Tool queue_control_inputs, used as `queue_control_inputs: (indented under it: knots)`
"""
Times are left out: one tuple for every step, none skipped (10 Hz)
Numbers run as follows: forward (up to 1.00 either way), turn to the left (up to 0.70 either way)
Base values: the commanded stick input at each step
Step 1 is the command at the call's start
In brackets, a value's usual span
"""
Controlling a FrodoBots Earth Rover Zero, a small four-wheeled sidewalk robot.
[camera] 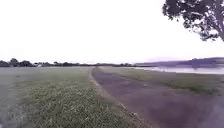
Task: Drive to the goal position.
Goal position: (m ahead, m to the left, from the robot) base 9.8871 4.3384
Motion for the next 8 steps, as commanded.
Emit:
queue_control_inputs:
  knots:
    - [0.50,0.00]
    - [0.50,0.00]
    - [0.50,0.00]
    - [0.50,0.00]
    - [0.50,0.00]
    - [0.50,0.00]
    - [0.50,0.00]
    - [0.50,0.00]
